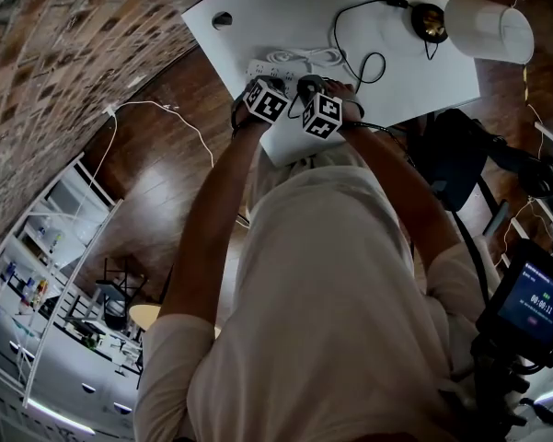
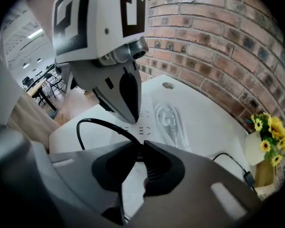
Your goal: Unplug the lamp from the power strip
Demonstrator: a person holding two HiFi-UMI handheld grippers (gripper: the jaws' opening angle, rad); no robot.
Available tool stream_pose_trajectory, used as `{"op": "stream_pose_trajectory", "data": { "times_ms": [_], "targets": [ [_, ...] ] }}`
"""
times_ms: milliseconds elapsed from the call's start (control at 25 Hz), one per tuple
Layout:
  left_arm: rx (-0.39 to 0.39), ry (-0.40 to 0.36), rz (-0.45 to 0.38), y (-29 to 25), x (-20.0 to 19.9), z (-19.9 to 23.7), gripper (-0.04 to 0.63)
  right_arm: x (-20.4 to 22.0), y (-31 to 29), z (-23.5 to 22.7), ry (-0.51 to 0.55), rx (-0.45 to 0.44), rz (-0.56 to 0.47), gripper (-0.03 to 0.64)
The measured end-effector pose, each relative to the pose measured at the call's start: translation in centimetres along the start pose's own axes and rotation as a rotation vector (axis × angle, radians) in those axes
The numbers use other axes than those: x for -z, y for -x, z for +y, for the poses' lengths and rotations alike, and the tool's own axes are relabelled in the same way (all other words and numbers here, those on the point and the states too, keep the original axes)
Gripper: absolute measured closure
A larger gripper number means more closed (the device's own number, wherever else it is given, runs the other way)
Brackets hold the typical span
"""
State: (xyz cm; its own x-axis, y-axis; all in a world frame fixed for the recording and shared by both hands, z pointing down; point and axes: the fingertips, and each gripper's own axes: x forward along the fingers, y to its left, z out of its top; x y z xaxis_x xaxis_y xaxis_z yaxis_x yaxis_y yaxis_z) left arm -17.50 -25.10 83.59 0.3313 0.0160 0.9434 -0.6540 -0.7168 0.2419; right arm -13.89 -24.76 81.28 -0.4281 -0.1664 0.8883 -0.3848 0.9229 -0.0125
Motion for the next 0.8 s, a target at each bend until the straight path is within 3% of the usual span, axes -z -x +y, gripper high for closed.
{"op": "stream_pose_trajectory", "data": {
  "times_ms": [360, 560, 680, 800],
  "targets": [
    [-0.013, 0.009, -0.005, -0.1, -0.1, -0.1, 0.592, 0.1, 0.1, 0.1, 0.028, -0.01, 0.03, 0.575],
    [-0.007, -0.008, -0.006, -0.2, -0.1, 0.1, 0.592, -2.8, 3.5, 0.1, 0.008, -0.006, -0.099, 0.575],
    [-0.027, -0.033, -0.006, -0.1, 0.0, 0.0, 0.592, -3.2, 4.8, 0.5, -0.016, -0.012, -0.1, 0.575],
    [-0.021, -0.002, -0.007, 0.0, -0.1, -0.1, 0.592, -2.0, 5.7, 0.3, -0.078, -0.01, -0.094, 0.575]
  ]
}}
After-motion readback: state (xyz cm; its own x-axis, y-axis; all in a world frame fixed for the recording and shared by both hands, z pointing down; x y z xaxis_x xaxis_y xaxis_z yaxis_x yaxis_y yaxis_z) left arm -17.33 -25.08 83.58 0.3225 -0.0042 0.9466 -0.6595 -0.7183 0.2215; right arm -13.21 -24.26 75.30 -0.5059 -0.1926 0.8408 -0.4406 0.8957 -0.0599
